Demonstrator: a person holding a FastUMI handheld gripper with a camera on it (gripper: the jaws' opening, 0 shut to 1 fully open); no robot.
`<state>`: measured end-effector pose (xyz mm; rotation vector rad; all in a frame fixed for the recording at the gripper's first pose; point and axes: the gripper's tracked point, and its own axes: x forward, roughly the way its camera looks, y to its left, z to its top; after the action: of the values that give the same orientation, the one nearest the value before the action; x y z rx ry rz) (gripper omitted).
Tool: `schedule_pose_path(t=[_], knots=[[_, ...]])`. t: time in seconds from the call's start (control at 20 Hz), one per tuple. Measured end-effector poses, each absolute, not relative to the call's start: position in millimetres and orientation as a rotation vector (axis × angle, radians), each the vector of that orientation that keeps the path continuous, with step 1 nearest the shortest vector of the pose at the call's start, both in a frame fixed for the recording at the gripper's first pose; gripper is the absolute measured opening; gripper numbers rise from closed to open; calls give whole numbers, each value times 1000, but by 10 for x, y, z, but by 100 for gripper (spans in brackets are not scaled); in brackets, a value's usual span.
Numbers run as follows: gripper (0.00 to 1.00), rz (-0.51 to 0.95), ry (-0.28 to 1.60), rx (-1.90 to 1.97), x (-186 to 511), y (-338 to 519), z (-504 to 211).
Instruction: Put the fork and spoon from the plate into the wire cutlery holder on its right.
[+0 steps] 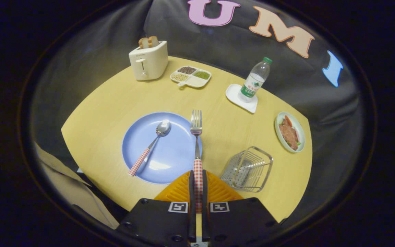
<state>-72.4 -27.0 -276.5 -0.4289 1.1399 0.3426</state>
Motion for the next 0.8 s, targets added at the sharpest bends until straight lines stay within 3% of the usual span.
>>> schedule_pose_path(t=[0.8], knots=[[9, 375, 1341, -629, -758, -1496, -2310]])
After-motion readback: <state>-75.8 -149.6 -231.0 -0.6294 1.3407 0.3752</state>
